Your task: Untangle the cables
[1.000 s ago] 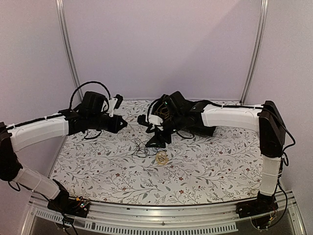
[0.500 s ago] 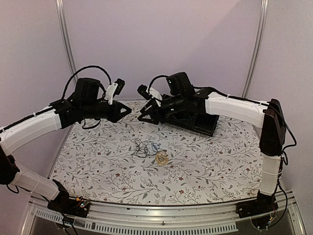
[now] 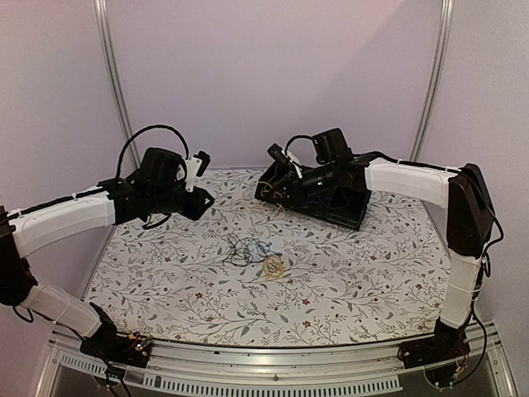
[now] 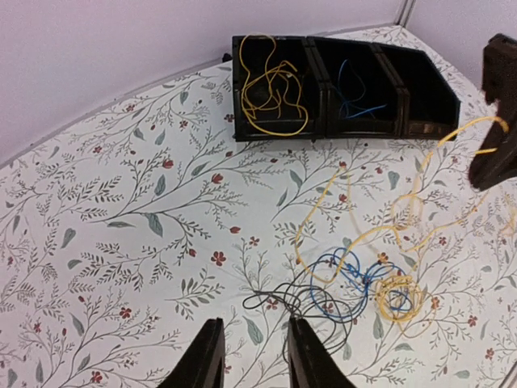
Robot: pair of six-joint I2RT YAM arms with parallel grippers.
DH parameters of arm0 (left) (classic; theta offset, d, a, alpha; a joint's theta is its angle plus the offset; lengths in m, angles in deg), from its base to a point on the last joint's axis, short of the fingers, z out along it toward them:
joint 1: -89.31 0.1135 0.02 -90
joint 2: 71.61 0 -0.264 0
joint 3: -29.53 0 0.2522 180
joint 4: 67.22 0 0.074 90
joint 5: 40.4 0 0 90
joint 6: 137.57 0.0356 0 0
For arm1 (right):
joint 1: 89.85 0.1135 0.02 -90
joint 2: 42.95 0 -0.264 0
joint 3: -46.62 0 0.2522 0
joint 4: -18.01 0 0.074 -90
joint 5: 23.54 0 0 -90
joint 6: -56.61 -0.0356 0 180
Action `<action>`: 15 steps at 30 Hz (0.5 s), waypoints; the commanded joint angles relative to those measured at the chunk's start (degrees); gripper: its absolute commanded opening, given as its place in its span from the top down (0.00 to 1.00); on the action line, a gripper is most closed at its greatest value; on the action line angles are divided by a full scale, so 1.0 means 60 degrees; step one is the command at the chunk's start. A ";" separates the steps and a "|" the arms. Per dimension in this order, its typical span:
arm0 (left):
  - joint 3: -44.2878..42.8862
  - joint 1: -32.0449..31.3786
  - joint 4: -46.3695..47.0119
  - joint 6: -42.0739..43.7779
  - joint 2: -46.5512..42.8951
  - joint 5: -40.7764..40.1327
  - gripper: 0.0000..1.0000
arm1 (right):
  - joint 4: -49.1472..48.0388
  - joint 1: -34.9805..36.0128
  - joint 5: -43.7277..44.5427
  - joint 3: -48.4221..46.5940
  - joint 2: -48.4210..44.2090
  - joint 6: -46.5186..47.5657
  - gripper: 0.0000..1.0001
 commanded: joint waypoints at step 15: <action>0.1504 0.1011 0.1393 -0.0321 0.0904 -0.1218 0.93 | 0.1156 -0.0710 0.0663 -0.1402 -0.1174 0.0678 1.00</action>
